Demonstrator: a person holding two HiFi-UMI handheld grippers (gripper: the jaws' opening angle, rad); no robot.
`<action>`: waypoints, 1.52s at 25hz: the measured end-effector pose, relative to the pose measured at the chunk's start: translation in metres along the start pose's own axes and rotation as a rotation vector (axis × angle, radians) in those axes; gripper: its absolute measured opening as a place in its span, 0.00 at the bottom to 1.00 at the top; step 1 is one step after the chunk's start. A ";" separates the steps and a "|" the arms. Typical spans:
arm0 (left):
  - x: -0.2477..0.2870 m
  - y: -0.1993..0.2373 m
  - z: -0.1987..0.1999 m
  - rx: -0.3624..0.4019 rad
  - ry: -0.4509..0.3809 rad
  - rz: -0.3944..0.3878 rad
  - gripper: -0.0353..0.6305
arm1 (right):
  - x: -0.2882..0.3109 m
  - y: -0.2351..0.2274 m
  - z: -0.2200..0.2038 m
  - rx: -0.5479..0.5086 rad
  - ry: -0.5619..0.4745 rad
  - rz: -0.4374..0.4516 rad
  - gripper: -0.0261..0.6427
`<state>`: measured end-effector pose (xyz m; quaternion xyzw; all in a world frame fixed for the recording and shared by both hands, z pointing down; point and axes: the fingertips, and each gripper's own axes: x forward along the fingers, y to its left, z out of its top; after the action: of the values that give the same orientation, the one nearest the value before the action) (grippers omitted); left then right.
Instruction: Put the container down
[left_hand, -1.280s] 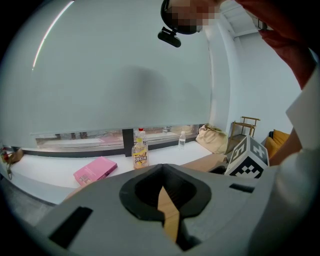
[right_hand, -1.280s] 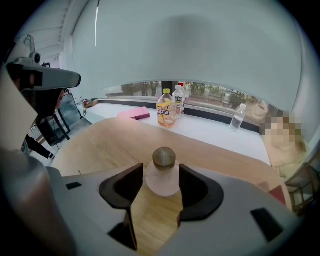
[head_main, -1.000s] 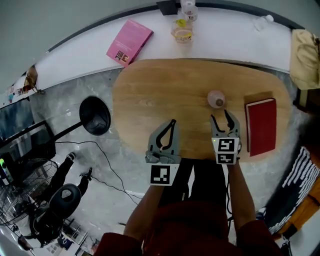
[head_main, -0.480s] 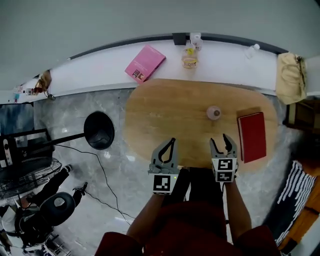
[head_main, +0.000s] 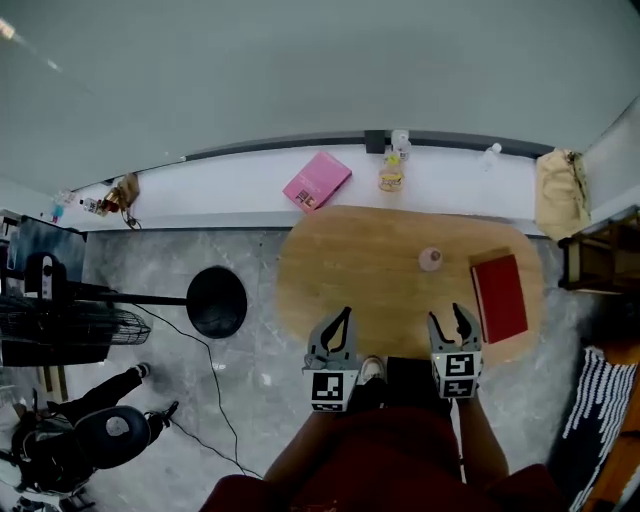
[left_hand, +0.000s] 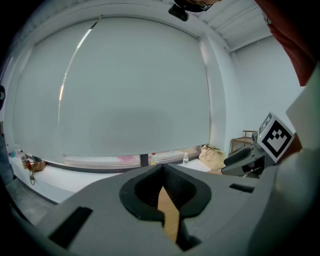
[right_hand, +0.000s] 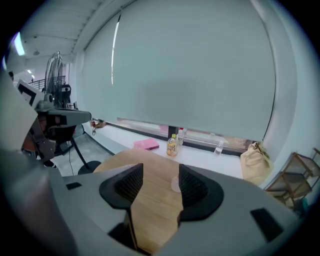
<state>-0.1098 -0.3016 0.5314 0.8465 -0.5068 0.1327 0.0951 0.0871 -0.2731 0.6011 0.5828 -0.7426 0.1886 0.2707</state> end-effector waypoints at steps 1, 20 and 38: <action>-0.006 0.000 0.008 0.004 -0.015 -0.002 0.06 | -0.010 0.000 0.010 -0.003 -0.024 -0.008 0.37; -0.099 0.018 0.160 0.157 -0.349 0.028 0.06 | -0.164 0.011 0.175 -0.026 -0.458 -0.094 0.35; -0.120 0.021 0.186 0.167 -0.412 0.044 0.06 | -0.209 0.004 0.201 -0.035 -0.596 -0.177 0.12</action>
<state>-0.1586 -0.2665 0.3176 0.8494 -0.5210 0.0008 -0.0839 0.0829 -0.2327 0.3139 0.6700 -0.7388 -0.0275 0.0663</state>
